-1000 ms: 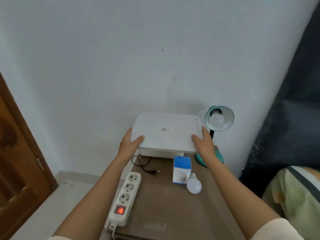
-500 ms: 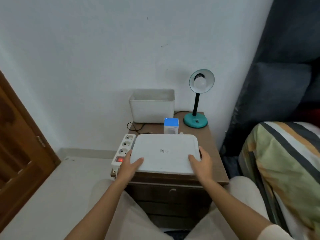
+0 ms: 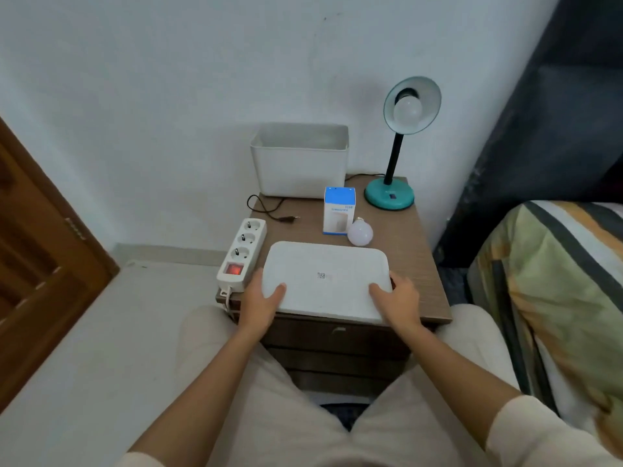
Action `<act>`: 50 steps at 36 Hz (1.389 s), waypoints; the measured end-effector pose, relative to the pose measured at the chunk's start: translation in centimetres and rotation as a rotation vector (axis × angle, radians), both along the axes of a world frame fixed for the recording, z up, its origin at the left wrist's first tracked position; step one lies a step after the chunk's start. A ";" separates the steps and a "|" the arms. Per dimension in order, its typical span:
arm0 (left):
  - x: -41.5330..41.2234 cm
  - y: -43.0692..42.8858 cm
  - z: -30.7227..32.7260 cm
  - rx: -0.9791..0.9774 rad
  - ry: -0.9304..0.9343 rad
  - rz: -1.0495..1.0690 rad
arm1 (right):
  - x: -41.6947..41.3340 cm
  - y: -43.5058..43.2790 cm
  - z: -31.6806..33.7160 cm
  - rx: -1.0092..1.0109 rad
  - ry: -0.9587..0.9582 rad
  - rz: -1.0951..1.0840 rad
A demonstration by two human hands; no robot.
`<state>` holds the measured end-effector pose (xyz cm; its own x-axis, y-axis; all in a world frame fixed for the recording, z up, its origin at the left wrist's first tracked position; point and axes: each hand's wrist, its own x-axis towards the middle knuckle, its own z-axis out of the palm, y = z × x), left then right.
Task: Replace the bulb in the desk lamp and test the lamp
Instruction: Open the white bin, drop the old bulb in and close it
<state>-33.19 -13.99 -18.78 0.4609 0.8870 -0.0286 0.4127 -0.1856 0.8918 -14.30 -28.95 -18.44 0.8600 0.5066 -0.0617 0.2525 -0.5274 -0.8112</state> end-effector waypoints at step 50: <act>18.2 26.8 8.4 0.040 -0.166 0.128 | 12.1 14.8 -0.6 0.111 -0.106 -0.105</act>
